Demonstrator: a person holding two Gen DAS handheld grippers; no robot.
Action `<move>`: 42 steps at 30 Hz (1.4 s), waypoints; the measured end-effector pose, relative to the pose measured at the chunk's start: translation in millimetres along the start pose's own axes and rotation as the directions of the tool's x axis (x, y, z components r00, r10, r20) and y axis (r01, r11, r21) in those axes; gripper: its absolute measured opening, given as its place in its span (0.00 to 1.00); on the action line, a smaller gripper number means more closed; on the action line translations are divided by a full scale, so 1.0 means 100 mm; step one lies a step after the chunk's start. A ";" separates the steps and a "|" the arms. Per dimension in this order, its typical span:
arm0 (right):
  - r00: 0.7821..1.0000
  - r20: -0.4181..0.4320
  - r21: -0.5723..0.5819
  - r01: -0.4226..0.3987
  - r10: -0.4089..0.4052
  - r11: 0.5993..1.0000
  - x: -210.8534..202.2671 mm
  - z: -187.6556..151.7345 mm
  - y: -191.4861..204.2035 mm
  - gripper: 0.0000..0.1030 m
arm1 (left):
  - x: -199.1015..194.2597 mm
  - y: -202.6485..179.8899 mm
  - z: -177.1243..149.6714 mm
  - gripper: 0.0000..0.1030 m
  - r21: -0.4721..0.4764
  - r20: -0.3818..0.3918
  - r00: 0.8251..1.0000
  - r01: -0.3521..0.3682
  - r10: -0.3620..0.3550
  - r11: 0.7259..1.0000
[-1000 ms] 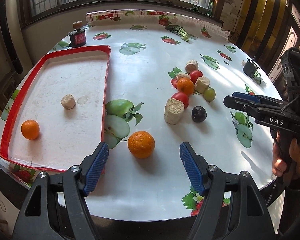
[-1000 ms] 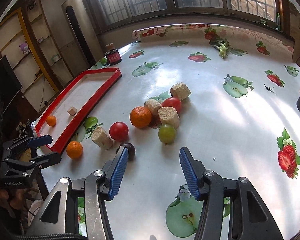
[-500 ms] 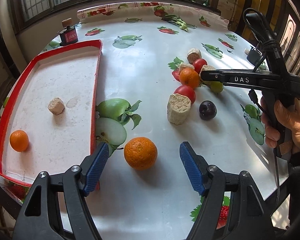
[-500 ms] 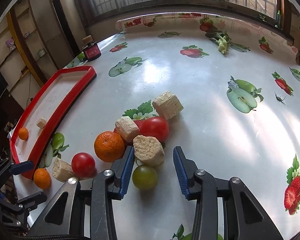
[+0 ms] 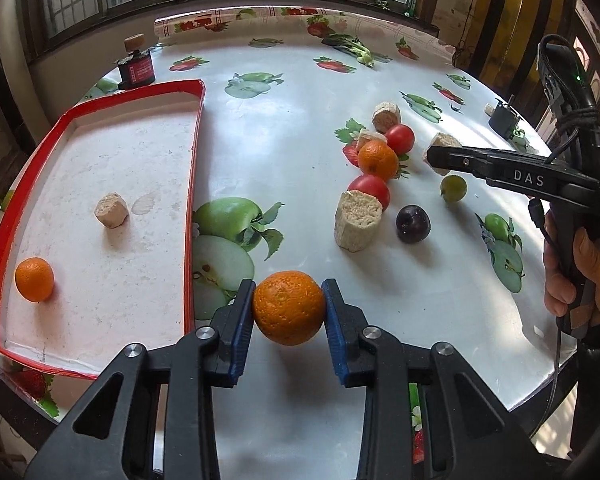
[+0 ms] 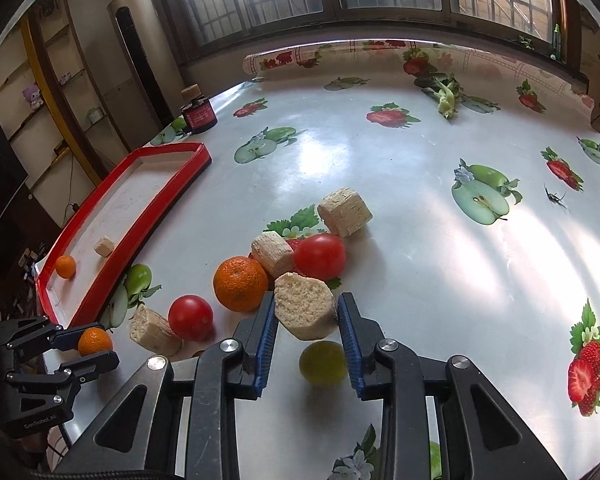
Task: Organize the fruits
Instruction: 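Grasp a second orange with the left tool while the right tool grasps a beige bread chunk, then carry the orange in the left tool to the tray while the right tool carries the bread chunk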
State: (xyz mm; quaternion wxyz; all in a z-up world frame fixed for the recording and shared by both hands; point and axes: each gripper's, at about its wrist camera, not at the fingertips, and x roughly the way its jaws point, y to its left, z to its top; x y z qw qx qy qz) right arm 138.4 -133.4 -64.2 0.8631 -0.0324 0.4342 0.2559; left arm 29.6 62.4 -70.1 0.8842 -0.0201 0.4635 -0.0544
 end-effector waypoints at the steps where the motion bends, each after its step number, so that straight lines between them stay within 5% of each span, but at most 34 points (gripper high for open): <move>1: 1.000 0.005 -0.002 -0.006 0.006 1.000 -0.04 -0.01 0.01 0.30 | -0.03 0.01 0.00 0.30 -0.003 0.007 1.000 0.004 -0.003 1.000; 14: 0.997 0.045 -0.045 -0.066 0.068 0.997 -0.35 -0.05 0.34 0.30 | -0.34 0.19 0.06 0.30 -0.061 0.091 0.996 -0.003 0.009 0.998; 42: 0.988 -0.006 -0.149 -0.154 0.155 0.977 -0.11 0.11 1.03 0.30 | -0.52 0.86 0.06 0.30 -0.180 0.127 0.988 -0.060 0.084 0.982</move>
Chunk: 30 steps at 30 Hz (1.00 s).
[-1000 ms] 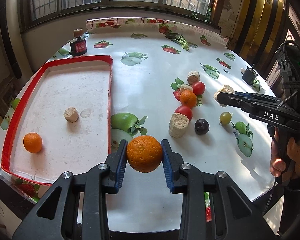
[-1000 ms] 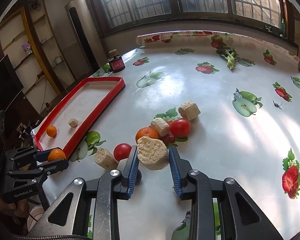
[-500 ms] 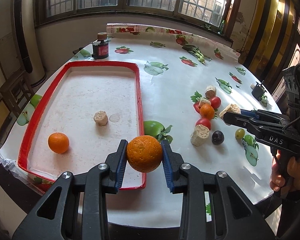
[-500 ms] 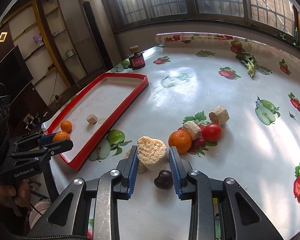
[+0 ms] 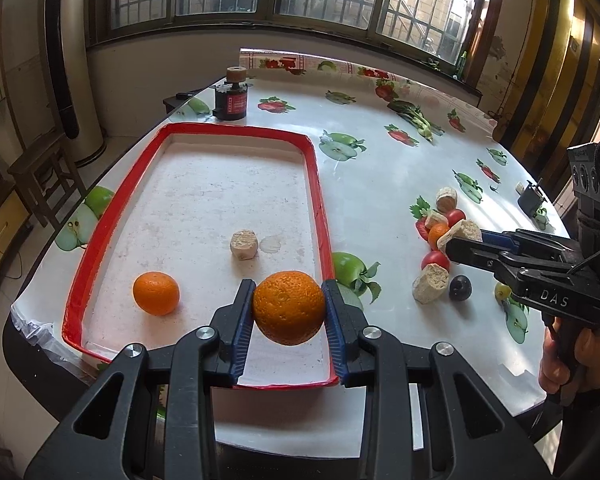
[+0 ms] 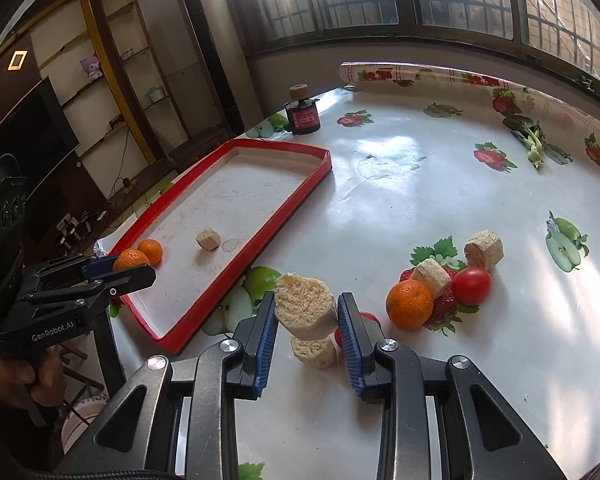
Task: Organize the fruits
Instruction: 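Carry the orange in the left tool to the tray while the right tool carries the bread chunk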
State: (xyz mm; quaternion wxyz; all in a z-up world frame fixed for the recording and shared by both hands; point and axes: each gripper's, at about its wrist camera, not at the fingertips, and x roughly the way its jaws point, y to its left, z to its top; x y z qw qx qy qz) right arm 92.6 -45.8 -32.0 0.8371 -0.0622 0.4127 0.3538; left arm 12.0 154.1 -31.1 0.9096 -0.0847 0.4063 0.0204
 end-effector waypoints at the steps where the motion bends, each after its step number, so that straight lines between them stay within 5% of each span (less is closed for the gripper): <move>1: 1.000 -0.002 -0.003 -0.005 0.005 1.000 0.02 0.02 0.02 0.30 | 0.00 0.03 0.01 0.30 -0.004 0.001 1.000 -0.005 0.005 1.000; 15: 0.994 -0.038 -0.051 -0.109 0.107 0.993 0.55 0.48 0.43 0.30 | 0.11 0.55 0.22 0.30 -0.065 -0.004 0.996 -0.089 0.089 0.994; 30: 0.984 -0.144 -0.121 -0.123 0.105 0.985 1.50 0.97 0.73 0.30 | 0.66 0.96 0.48 0.30 -0.084 -0.100 0.985 -0.150 0.141 0.985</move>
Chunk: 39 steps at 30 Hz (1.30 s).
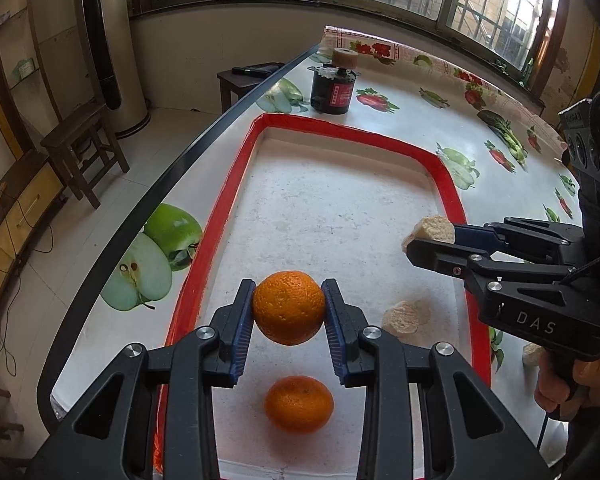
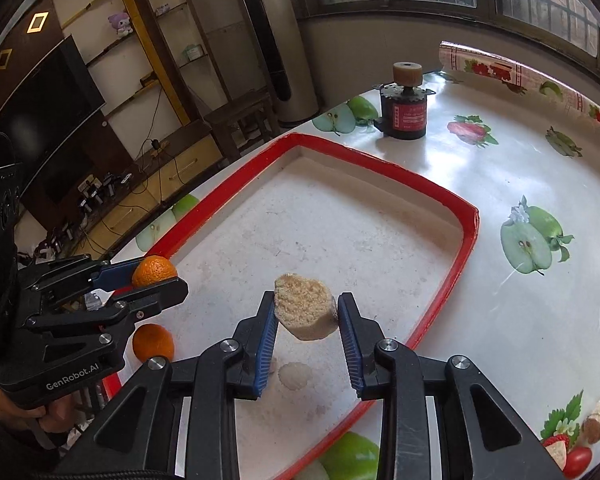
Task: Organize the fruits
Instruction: 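Carry the orange in the left tool to the tray while the right tool carries the bread chunk, then open the left tool over the tray while the right tool releases the bread chunk inside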
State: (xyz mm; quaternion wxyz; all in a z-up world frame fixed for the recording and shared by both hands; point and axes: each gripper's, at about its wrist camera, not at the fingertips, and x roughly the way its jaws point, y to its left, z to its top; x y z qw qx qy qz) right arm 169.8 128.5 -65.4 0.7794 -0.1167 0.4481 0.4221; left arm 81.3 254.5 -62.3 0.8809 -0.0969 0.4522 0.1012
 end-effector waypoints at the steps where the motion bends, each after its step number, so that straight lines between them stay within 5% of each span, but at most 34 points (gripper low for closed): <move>1: 1.000 -0.007 -0.003 0.001 -0.001 1.000 0.05 0.01 0.00 0.30 | 0.03 0.01 0.00 0.30 0.001 -0.008 1.000 -0.001 0.001 1.000; 8: 0.999 -0.045 -0.024 0.017 -0.018 1.000 0.25 0.03 0.01 0.30 | 0.23 0.01 -0.05 0.30 -0.001 -0.076 0.997 -0.011 0.011 1.000; 15: 0.998 -0.052 -0.020 0.032 -0.033 0.999 0.27 -0.01 -0.01 0.35 | 0.16 -0.03 -0.08 0.38 0.009 -0.061 0.997 -0.044 0.045 0.999; 20: 0.999 0.001 -0.011 0.038 -0.038 0.999 0.00 -0.05 -0.01 0.50 | -0.02 -0.02 -0.11 0.49 -0.011 -0.021 0.998 -0.056 0.056 0.998; 39: 0.988 0.121 0.100 0.088 -0.100 0.991 -1.17 -0.74 -0.27 0.56 | -0.57 -0.33 -0.32 0.52 0.002 0.057 0.998 -0.002 0.001 1.000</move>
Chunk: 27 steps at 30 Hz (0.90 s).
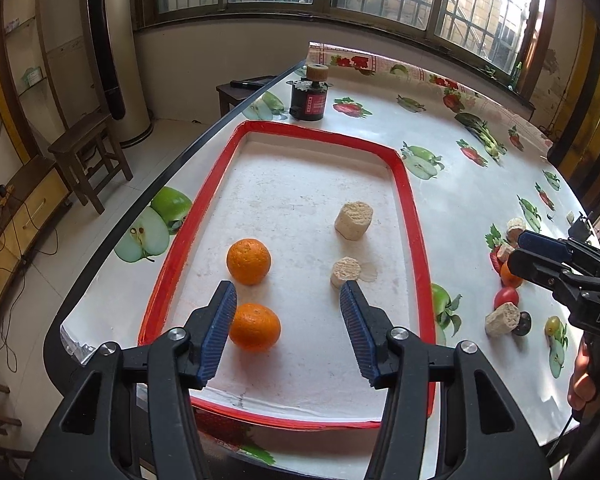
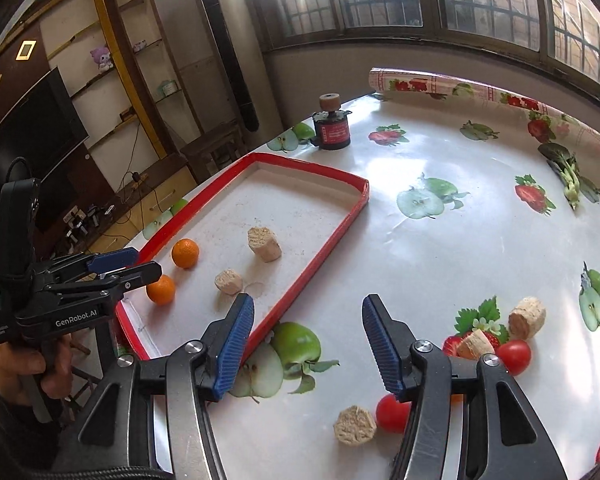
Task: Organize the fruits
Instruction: 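Open the left tool over the tray while the right tool releases the bread chunk inside, then move the left tool to a round bread slice while the right tool approaches a green grape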
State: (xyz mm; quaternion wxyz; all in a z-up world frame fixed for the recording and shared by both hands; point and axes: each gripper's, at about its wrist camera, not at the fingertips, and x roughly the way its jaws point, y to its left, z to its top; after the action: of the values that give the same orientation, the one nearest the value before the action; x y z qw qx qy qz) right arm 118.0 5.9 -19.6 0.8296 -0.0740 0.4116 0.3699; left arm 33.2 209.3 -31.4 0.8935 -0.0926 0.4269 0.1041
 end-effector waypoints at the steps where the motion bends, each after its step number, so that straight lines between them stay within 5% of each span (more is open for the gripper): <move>1: 1.000 0.000 0.009 0.006 -0.006 1.000 -0.04 -0.04 -0.04 0.57 | -0.02 -0.03 -0.01 0.52 0.003 0.002 1.000 0.004 -0.004 1.000; 27: 0.986 0.006 0.195 0.164 -0.168 0.967 -0.82 -0.92 -1.00 0.57 | -0.18 -1.19 -0.31 0.56 0.195 -0.053 0.985 0.171 -0.164 0.966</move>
State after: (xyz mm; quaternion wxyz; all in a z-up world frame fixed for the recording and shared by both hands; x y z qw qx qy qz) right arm 96.0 -150.1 -37.0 0.8655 -0.0228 0.4287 0.2582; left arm 30.6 85.5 -27.7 0.8961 -0.0407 0.4418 -0.0167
